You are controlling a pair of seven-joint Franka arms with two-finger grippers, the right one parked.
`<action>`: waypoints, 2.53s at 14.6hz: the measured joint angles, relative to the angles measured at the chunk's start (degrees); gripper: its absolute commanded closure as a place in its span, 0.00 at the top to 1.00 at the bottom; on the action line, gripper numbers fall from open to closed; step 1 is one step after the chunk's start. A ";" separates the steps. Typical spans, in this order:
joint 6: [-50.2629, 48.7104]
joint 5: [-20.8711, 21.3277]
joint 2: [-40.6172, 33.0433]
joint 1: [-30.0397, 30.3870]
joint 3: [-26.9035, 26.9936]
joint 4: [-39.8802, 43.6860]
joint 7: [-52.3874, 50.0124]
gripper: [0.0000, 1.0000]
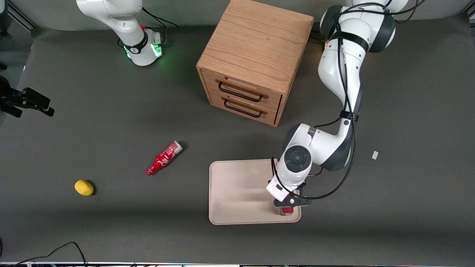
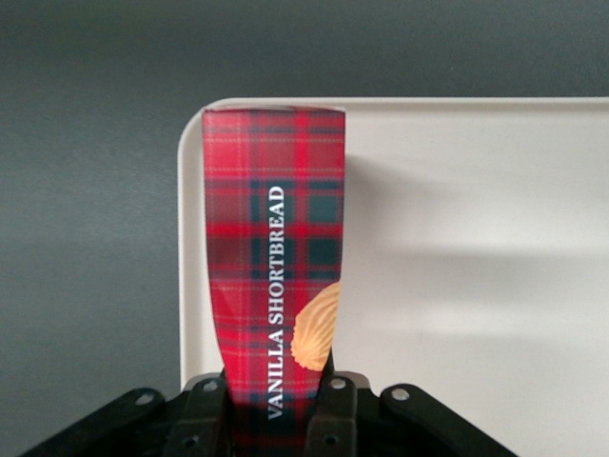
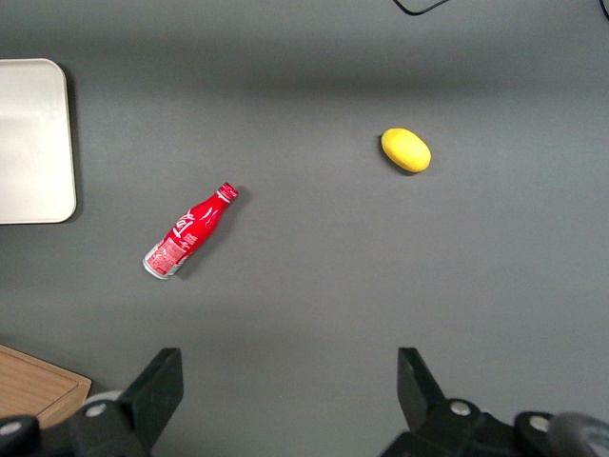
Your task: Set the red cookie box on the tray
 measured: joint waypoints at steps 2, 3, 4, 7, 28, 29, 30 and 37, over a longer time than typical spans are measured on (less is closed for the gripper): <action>0.42 0.11 0.42 -0.11 0.01 0.01 0.07 0.47; 0.49 0.28 0.50 -0.19 0.01 0.01 0.19 0.81; 0.64 0.47 0.57 -0.28 0.01 0.01 0.25 1.00; 1.46 0.73 0.73 -0.42 0.02 0.02 0.27 1.00; -20.04 0.92 -44.32 13.92 1.97 -30.00 25.98 1.00; -20.25 1.21 -46.58 15.39 2.04 -32.15 28.41 1.00; -20.69 1.26 -48.49 17.42 2.09 -33.70 31.39 1.00; -27.04 2.93 -55.26 21.93 5.25 -35.25 42.28 1.00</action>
